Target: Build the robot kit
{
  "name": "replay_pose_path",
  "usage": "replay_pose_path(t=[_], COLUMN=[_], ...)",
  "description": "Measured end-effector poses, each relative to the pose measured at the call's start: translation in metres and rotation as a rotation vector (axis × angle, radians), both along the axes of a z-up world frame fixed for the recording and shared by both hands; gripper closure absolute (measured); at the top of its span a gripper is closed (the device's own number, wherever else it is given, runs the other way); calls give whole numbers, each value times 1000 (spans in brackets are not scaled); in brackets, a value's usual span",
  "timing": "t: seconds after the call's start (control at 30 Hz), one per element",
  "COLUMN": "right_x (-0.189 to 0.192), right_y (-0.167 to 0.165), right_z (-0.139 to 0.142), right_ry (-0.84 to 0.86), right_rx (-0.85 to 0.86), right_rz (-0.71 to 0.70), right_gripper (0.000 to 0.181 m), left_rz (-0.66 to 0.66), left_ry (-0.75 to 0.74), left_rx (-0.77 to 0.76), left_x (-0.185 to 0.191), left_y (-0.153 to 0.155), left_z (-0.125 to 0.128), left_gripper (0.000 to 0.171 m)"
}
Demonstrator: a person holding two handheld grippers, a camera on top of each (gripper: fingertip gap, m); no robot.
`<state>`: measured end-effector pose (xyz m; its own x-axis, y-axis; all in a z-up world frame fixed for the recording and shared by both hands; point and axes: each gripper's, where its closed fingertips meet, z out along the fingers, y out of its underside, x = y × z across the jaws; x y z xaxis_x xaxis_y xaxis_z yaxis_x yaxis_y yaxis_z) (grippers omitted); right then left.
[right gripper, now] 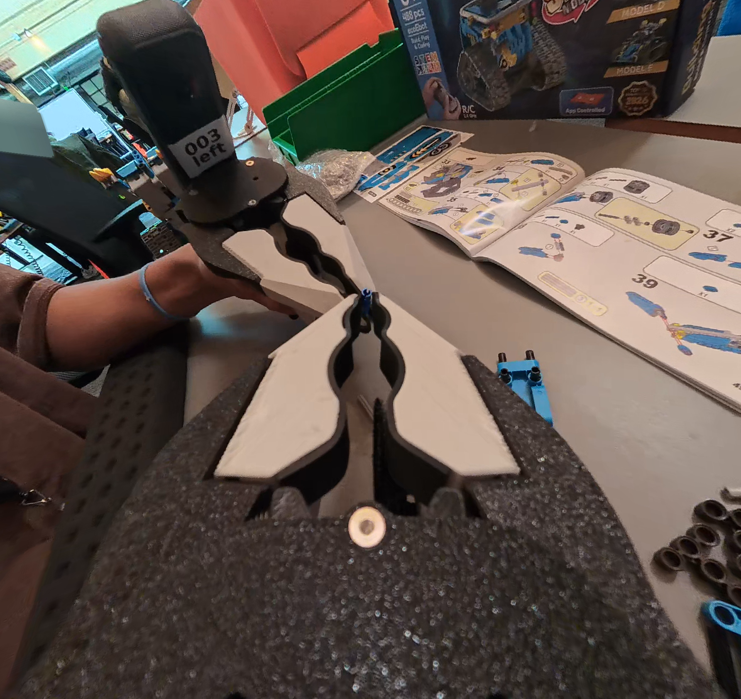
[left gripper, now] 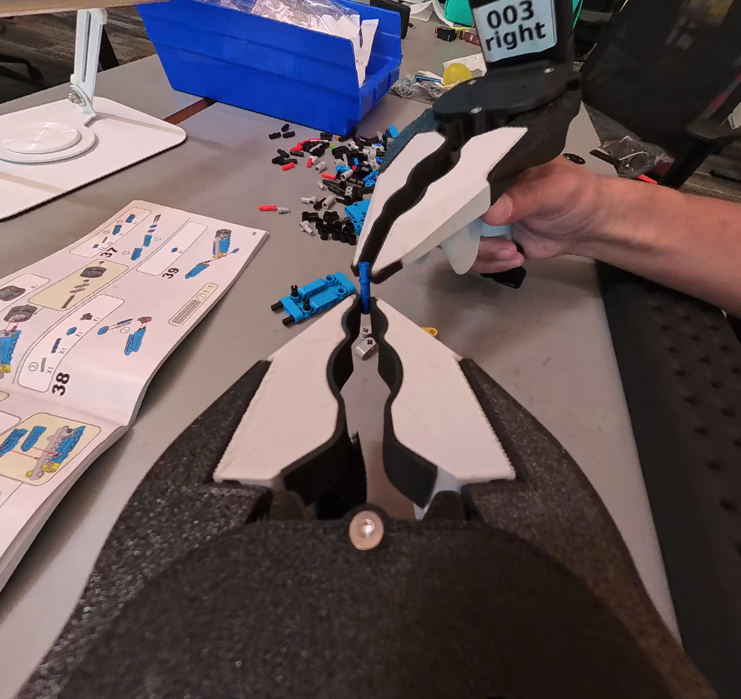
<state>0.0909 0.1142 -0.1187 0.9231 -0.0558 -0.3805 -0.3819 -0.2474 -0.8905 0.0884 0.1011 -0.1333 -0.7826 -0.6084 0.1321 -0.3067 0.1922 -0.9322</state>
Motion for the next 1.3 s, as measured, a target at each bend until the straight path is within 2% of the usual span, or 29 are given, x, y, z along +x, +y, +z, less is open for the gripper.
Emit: replay_pose_path(t=[0.37, 0.63, 0.7, 0.73, 0.9, 1.0, 1.3], right_x=[-2, -1, 1, 2, 2, -1, -2], right_y=[-1, -6, -17, -24, -72, -92, -106], right_z=[-8, -12, -16, -20, -51, -64, -71], right_ry=[12, -2, -56, -95, -225, -226, -247], right_rx=[-42, -82, -144, -186, -415, -468, -498], right_rz=[6, -5, -33, -45, -87, -112, -140], right_gripper=[175, 177, 177, 177, 177, 177, 176], left_rz=[-4, -16, -31, -28, 29, 47, 36], left_ry=[-20, 6, 33, 46, 60, 52, 41], left_rx=[87, 85, 101, 108, 93, 99, 149], left_x=[-1, -3, -6, -6, 4, 6, 2], left_y=[-1, -1, 3, 7, 20, 20, 10], left_z=[-10, -14, -19, -21, -17, -17, -23], left_gripper=[168, 167, 148, 144, 148, 148, 148])
